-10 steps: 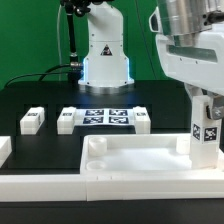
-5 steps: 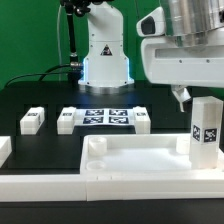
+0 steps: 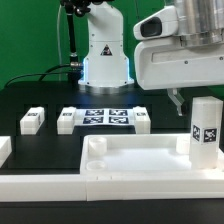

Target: Assemble desk

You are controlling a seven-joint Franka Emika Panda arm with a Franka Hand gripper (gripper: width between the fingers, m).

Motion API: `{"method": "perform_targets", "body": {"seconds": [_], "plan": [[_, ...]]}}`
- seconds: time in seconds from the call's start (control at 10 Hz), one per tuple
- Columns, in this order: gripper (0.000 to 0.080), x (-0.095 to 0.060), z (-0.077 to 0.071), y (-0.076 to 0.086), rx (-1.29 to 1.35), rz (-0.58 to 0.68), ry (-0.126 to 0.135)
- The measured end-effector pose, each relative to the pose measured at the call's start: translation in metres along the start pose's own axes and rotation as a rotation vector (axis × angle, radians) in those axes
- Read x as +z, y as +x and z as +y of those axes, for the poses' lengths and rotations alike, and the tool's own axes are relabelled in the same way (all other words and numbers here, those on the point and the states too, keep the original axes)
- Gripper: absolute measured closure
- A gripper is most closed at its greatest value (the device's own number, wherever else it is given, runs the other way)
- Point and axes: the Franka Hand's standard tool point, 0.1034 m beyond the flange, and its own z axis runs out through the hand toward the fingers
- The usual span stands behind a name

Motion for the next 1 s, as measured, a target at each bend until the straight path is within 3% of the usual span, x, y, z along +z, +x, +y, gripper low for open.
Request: {"method": "perform_targets", "body": {"seconds": [0.1, 0.2, 0.3, 0.4, 0.5, 0.6, 0.7, 1.0], "plan": [[0.015, -0.003, 0.0032, 0.0053, -0.221, 0.016, -0.041], [0.015, -0.0022, 0.0079, 0.0115, -0.431, 0.016, -0.056], [0.015, 0.0, 0.0104, 0.0152, -0.48, 0.012, -0.058], [0.0282, -0.0002, 0.0084, 0.0139, -0.437, 0.014, -0.057], [0.0282, 0.0, 0.0083, 0.0138, -0.427, 0.014, -0.057], [0.0421, 0.0004, 0.0083, 0.0136, -0.389, 0.014, -0.056], [0.0511, 0.0002, 0.0084, 0.014, -0.337, 0.017, -0.056], [0.0511, 0.0004, 0.0086, 0.0139, -0.113, 0.023, -0.054]]}}
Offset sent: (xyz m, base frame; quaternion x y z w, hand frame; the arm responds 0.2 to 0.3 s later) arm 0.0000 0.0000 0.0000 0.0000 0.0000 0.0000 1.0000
